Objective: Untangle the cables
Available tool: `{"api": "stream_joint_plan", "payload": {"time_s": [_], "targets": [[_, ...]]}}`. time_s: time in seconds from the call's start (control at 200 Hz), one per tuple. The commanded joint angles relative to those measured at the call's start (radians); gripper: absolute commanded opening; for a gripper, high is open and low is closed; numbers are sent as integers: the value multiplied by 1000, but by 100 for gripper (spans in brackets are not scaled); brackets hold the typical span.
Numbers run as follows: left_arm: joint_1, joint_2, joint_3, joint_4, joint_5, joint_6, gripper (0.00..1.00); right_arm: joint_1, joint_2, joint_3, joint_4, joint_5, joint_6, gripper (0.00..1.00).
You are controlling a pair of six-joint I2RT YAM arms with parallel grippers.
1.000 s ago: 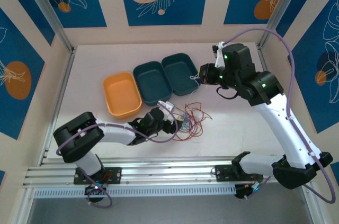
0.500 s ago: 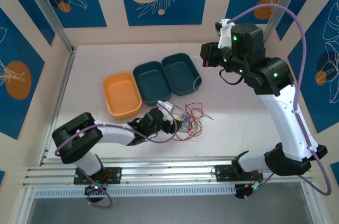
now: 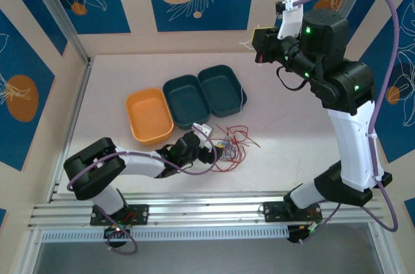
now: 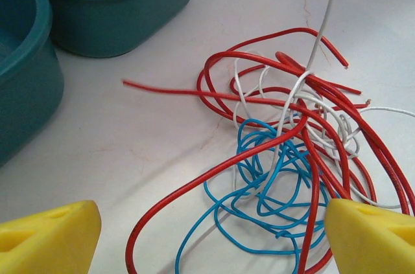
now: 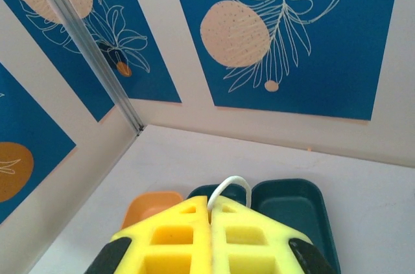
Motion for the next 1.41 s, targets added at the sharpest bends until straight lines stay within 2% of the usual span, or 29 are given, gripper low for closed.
{"api": "stream_joint_plan", "payload": {"time_s": [0.0,0.435,1.045,1.13,1.215,1.4], "targets": [[-8,-21,-2,17,-15,-2,89,6,20,72,-1,11,-45,0],[-7,-17,12,4,-12,15,89,8,2,153,99,-26,-99,0],[-7,-40,-5,16,-27,15,89,10,-46,137,262,-34,-155,0],[-6,-65,-6,10,-29,16,92,9,-33,119,257,-18,-153,0],[-7,-104,-12,-6,-47,20,100,8,-15,105,246,-1,-153,0],[-6,-238,-25,-81,-98,47,100,5,29,66,232,17,-143,0]]}}
